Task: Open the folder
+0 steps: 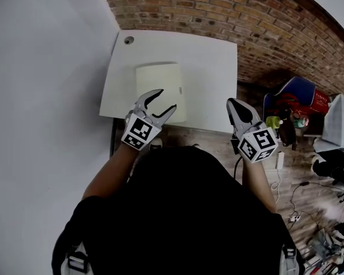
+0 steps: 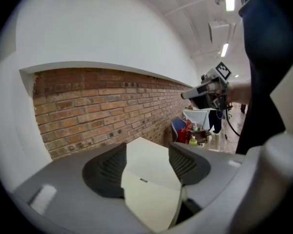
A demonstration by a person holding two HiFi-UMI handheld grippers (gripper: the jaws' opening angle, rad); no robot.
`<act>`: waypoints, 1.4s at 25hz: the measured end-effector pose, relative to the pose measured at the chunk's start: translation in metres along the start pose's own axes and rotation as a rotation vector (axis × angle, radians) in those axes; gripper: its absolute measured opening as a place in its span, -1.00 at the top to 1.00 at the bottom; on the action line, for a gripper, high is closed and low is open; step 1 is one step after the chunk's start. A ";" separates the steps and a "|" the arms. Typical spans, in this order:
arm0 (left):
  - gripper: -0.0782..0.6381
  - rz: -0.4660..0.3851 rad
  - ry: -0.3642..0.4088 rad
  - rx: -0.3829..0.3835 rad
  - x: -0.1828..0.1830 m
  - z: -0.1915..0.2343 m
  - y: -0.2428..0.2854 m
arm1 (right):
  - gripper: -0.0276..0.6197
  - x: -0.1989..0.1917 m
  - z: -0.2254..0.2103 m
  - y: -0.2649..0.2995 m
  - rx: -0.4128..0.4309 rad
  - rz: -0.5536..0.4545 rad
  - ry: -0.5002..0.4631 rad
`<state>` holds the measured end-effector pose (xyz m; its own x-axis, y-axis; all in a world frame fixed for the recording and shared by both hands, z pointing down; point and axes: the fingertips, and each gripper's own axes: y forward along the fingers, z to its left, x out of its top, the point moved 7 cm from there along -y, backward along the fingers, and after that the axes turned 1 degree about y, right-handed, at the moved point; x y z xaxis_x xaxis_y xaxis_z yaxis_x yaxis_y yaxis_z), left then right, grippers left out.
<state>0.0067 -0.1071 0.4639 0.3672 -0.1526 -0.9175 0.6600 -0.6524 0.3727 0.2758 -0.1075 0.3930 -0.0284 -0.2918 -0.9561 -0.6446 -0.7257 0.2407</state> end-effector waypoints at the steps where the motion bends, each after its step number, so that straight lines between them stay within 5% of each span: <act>1: 0.08 0.014 0.000 -0.011 -0.004 -0.001 0.004 | 0.91 -0.001 0.000 0.000 -0.002 0.002 0.001; 12: -0.22 0.154 0.005 -0.123 -0.055 -0.018 0.041 | 0.91 -0.015 0.000 -0.006 -0.029 0.045 0.018; 20: -0.45 0.318 0.129 -0.171 -0.099 -0.044 0.064 | 0.91 -0.024 0.001 -0.009 -0.047 0.070 0.033; 35: -0.69 0.436 0.250 -0.219 -0.152 -0.070 0.101 | 0.91 -0.040 0.002 -0.023 -0.082 0.103 0.061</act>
<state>0.0629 -0.0980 0.6511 0.7640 -0.1759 -0.6208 0.5231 -0.3943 0.7555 0.2904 -0.0778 0.4251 -0.0428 -0.4031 -0.9142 -0.5763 -0.7375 0.3521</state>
